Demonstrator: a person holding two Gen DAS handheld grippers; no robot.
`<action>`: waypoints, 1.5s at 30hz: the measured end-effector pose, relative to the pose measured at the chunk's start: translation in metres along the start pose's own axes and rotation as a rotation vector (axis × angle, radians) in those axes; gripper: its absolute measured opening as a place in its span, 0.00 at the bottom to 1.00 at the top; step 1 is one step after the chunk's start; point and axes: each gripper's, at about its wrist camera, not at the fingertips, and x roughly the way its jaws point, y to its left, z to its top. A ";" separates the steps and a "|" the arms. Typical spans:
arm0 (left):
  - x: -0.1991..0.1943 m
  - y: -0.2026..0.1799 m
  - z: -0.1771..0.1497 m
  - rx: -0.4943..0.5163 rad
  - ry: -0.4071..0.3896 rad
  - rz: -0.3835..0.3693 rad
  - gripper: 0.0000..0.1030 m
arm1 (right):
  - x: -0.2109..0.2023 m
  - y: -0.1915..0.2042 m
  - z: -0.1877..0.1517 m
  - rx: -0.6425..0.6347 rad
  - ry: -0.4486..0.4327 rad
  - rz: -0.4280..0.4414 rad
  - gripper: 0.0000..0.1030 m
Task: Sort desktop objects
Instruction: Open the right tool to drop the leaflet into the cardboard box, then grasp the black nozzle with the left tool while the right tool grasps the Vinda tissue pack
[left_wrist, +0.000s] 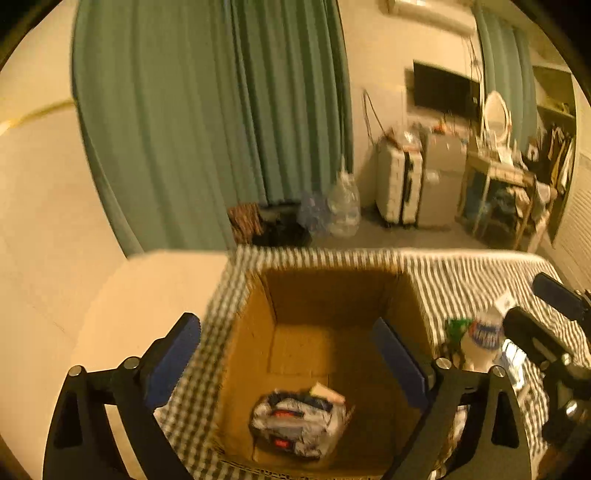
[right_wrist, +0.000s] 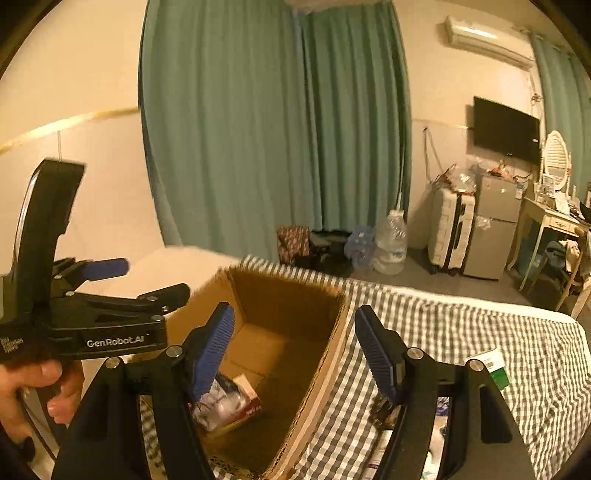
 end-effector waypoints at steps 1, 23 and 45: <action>-0.007 0.000 0.002 -0.006 -0.024 0.005 0.98 | -0.008 -0.002 0.004 0.004 -0.018 -0.005 0.66; -0.089 -0.033 0.027 -0.115 -0.207 0.012 1.00 | -0.120 -0.026 0.059 -0.033 -0.211 -0.048 0.77; -0.123 -0.125 0.024 -0.001 -0.261 -0.107 1.00 | -0.201 -0.118 0.043 0.047 -0.279 -0.303 0.99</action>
